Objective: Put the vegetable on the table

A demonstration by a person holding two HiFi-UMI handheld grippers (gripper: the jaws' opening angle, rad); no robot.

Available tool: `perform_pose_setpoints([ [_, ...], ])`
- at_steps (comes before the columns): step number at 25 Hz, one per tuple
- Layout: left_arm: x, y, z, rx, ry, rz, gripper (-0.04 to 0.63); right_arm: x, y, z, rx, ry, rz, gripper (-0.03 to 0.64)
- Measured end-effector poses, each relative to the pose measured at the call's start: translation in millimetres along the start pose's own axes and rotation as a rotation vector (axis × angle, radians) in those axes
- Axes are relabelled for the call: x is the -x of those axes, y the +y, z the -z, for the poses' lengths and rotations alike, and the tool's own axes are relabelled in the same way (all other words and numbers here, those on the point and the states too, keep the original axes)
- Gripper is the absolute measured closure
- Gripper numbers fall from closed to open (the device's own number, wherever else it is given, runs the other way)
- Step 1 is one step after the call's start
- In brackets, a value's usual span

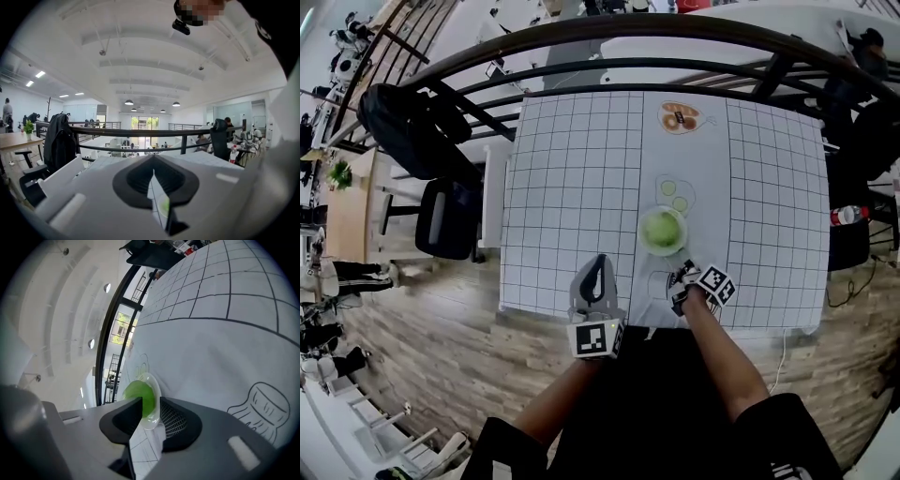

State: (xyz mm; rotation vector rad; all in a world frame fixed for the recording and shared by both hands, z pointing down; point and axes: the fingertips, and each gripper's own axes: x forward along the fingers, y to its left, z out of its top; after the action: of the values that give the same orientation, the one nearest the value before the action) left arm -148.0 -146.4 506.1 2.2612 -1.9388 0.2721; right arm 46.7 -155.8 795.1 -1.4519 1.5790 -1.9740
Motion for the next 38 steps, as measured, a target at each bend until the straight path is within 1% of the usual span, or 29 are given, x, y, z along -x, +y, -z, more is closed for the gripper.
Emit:
perform_pose_setpoints([
  [7,20,-8,6,0.021,0.005,0.056,0.586,30,10,3,0.015,-0.040,-0.020,0.517],
  [14,43,-12,4,0.052,-0.029,0.104,0.586,61,26,14,0.083,-0.072,-0.029,0.517],
  [18,57,-10,5,0.090,-0.047,0.124,0.586,79,42,24,0.099,-0.087,-0.054,0.524],
  [23,76,-14,11,0.117,-0.051,0.172,0.586,107,56,39,0.166,-0.113,-0.069,0.606],
  [25,82,-14,16,0.122,-0.049,0.186,0.586,118,60,44,0.196,-0.114,-0.063,0.618],
  [27,86,-12,21,0.129,-0.039,0.183,0.586,127,65,51,0.228,-0.097,-0.055,0.618],
  [29,89,-10,24,0.157,-0.026,0.169,0.586,135,72,56,0.254,-0.074,-0.056,0.618],
  [32,91,-9,22,0.199,-0.022,0.135,0.586,146,92,55,0.304,-0.056,-0.096,0.618],
  [35,90,-16,14,0.197,-0.035,0.114,0.586,156,113,53,0.383,-0.041,-0.132,0.618],
  [38,85,-31,3,0.184,-0.041,0.111,0.586,168,137,44,0.474,-0.044,-0.155,0.618],
])
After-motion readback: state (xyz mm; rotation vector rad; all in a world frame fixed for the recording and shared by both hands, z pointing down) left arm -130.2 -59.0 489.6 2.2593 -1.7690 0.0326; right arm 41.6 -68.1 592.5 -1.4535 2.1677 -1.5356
